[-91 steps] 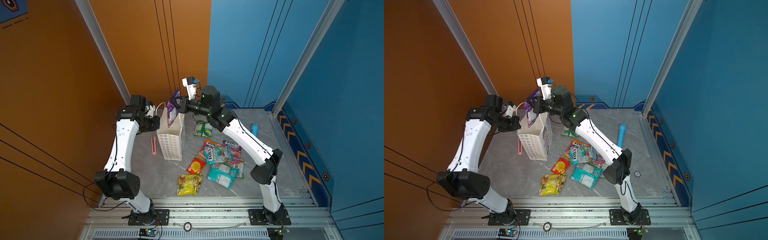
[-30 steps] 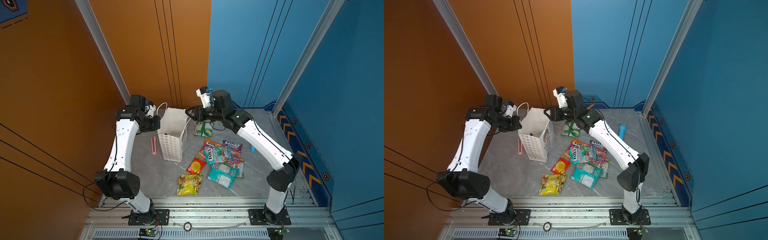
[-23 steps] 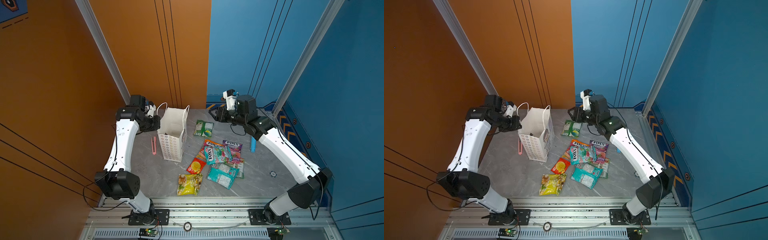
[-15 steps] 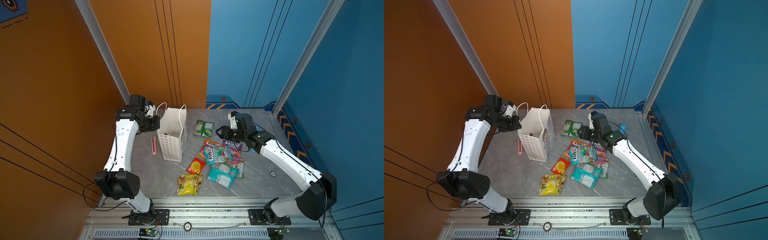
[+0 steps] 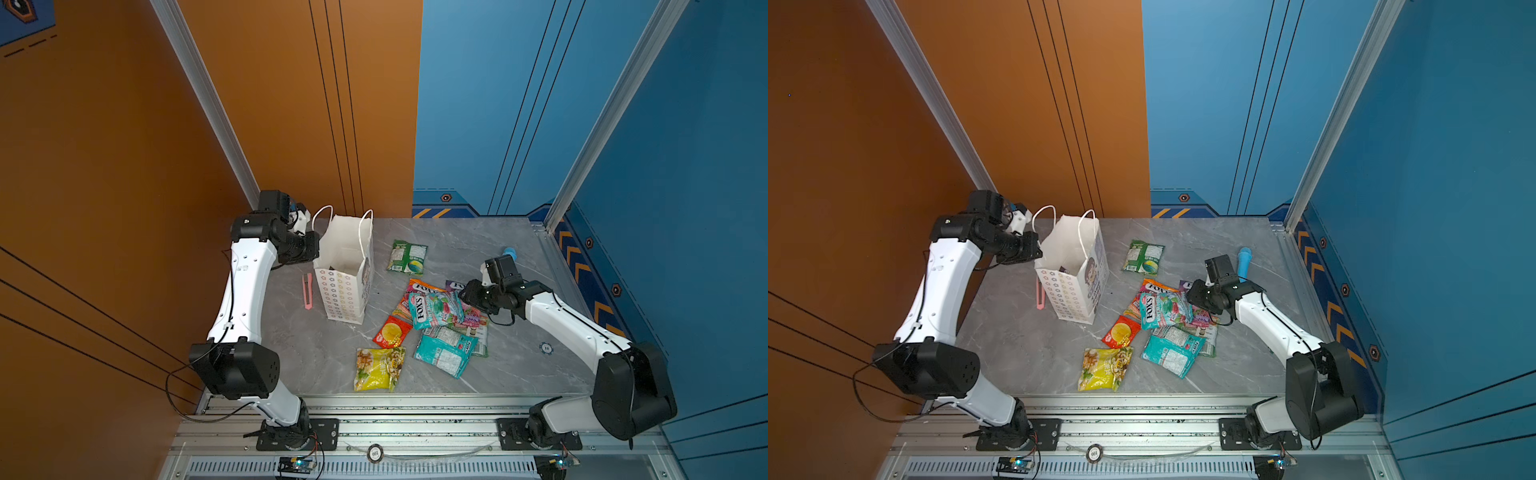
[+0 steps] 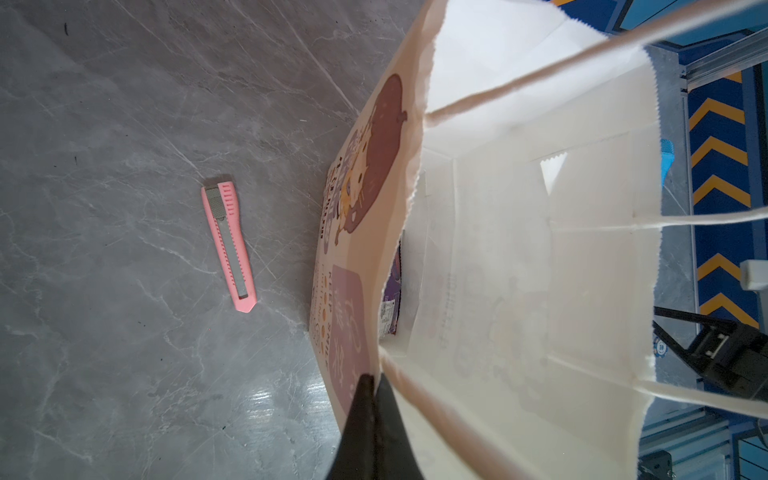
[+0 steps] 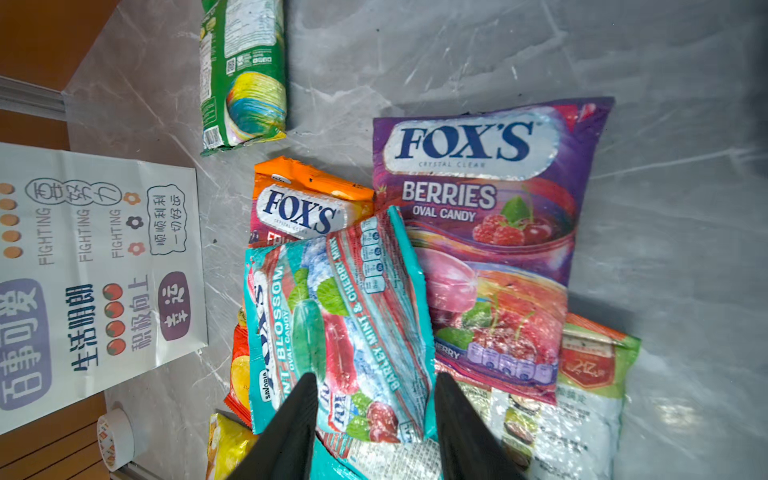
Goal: Place the snacks into the paper bag
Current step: 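Move the right gripper back down to the snack pile, then grasp the teal FOX'S blossom packet with the right gripper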
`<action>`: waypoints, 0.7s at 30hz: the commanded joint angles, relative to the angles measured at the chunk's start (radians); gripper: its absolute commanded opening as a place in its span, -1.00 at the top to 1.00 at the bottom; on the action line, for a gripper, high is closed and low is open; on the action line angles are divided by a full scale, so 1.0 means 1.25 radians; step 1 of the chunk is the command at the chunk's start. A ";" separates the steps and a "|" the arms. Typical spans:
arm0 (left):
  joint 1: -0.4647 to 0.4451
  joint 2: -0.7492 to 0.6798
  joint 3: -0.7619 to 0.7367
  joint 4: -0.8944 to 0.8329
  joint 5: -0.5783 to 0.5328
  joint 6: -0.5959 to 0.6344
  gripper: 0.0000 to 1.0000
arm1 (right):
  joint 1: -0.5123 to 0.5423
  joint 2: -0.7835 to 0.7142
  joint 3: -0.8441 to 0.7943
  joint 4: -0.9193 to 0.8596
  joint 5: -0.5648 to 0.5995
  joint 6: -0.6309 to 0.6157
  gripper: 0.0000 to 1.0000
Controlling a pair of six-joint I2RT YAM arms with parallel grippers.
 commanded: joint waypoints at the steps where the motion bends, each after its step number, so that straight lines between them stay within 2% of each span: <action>1: 0.003 -0.005 -0.011 -0.016 0.000 -0.004 1.00 | -0.013 0.009 -0.025 0.040 -0.020 -0.006 0.09; 6: 0.004 -0.005 -0.017 -0.016 0.000 -0.005 1.00 | -0.014 0.034 -0.041 0.074 -0.042 -0.001 0.28; 21: 0.004 -0.005 -0.014 -0.016 0.005 -0.008 1.00 | -0.017 0.110 -0.065 0.138 -0.058 0.009 0.43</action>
